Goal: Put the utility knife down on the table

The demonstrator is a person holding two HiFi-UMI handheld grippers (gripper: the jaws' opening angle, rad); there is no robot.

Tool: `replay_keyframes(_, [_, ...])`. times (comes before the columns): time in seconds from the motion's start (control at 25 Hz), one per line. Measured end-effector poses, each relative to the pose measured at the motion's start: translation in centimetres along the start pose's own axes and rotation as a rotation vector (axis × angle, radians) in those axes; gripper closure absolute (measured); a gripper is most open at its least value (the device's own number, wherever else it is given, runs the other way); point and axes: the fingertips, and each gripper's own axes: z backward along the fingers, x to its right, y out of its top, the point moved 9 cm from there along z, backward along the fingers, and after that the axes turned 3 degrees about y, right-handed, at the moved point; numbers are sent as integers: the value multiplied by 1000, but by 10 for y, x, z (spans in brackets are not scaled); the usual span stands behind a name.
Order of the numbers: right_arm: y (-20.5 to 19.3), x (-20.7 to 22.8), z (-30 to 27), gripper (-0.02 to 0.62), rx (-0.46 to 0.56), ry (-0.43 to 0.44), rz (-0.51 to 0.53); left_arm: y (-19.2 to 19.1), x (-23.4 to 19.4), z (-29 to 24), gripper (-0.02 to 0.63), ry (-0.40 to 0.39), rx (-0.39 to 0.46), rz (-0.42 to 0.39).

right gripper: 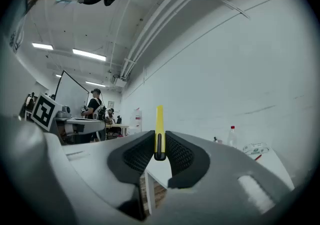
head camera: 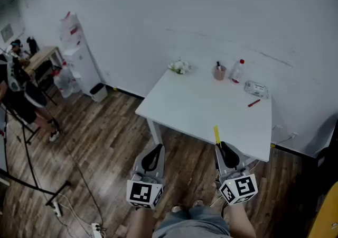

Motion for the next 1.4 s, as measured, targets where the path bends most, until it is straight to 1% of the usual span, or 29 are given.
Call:
replay_keyframes(0.48, [1,-6,-8,529,-3,-23,14,-7,-12,-5,598,-23,12,2])
replay_keyframes(0.68, [-2,-12,-12,529,5,-42,1,-14,-21,-4,598,-28,7,9])
replay_keyframes(0.88, [-6,-7,-21,529,-5,-43,-20,-17,-26,-12,598,-33,1,8])
replay_keyframes(1.16, [-13,9,-55,529,-3,-13,-26,-26,-43,-37,598,-7,-10,9])
replay_keyframes(1.4, [-11,35,-103,529,9,27,-28,-23,-63,-77,598,26,0,-2])
